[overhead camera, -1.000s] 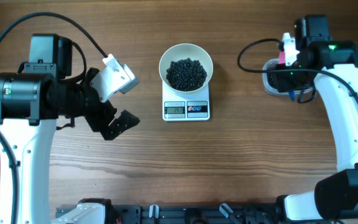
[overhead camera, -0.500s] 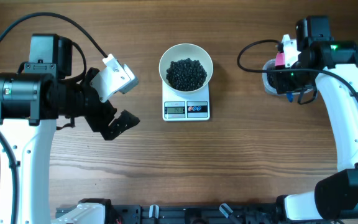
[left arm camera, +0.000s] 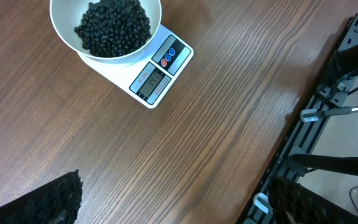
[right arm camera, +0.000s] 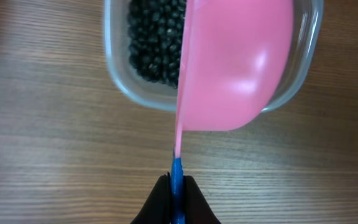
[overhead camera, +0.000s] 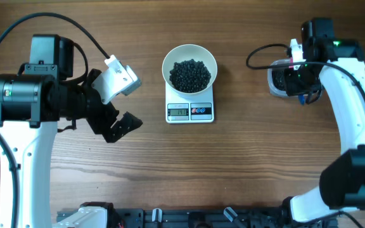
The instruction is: Scoop item into bowl and weigh 150g on scale
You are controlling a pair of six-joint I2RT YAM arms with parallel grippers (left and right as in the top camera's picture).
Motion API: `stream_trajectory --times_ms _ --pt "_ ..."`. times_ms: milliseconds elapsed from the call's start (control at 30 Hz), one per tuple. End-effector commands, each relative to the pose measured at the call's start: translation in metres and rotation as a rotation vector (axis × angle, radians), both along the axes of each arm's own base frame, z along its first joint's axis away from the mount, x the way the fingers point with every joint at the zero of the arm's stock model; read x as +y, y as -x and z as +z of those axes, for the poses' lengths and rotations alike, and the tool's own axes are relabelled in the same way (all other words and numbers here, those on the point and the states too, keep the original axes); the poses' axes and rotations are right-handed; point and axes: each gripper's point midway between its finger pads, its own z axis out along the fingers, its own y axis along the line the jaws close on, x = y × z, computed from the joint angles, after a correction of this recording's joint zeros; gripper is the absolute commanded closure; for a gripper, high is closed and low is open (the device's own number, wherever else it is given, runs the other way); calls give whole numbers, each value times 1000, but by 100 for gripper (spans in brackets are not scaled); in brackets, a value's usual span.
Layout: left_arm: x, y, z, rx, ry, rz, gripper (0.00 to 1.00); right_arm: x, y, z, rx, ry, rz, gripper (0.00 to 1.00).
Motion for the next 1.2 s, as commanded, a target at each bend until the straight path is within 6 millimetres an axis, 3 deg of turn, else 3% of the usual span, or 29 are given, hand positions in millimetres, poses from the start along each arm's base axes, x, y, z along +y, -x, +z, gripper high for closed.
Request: stream_trajectory --times_ms 0,200,500,700,1000,1167 --pt "2 0 5 -26 -4 -3 0 -11 -2 -24 73 53 25 96" --pt "2 0 5 -26 -4 -3 0 -17 -14 -49 105 90 49 96" --pt "2 0 5 -26 -4 -3 0 -53 -9 -41 159 312 79 96" --pt "2 0 5 -26 -4 -3 0 -55 -11 -45 187 331 153 96" --pt "2 0 5 -26 -4 -3 0 -56 -13 -71 261 335 213 96" --pt "2 0 5 -26 -4 -3 0 -30 -18 -82 235 177 302 96"
